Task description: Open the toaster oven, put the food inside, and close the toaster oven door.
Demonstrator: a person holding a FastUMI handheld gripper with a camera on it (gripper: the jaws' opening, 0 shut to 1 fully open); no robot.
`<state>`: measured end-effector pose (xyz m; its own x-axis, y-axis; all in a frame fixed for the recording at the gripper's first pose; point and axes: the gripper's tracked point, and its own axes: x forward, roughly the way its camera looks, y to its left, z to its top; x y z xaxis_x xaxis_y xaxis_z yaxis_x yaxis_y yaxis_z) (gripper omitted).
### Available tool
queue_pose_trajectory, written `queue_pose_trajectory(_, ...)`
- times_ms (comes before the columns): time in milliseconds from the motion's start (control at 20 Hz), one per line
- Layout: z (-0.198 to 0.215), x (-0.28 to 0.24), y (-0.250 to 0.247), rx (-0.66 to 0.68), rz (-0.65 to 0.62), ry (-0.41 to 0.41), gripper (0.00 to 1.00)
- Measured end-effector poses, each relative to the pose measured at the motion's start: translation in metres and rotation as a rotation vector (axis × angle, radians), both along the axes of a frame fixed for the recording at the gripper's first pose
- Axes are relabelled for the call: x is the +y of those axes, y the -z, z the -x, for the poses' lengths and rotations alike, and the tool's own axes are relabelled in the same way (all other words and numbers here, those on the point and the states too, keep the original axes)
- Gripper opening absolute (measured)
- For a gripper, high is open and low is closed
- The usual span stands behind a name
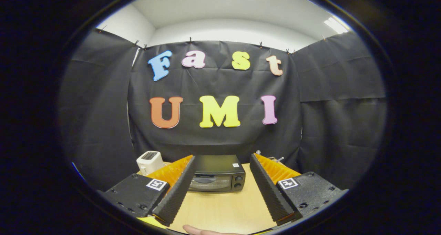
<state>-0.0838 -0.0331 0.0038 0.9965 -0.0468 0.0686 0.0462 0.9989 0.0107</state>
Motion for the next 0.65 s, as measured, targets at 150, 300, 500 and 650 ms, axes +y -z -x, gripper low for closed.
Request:
queue_pose_trajectory(150, 0.002, 0.003, 0.004, -0.001, 0.007, -0.002, 1.0)
queue_pose_trajectory(300, 0.001, 0.009, 0.011, 0.019, 0.009, -0.016, 1.0)
queue_pose_trajectory(500, 0.0, 0.008, 0.021, 0.033, 0.016, -0.005, 1.0)
queue_pose_trajectory(650, -0.003, 0.009, 0.023, 0.038, 0.017, -0.028, 1.0)
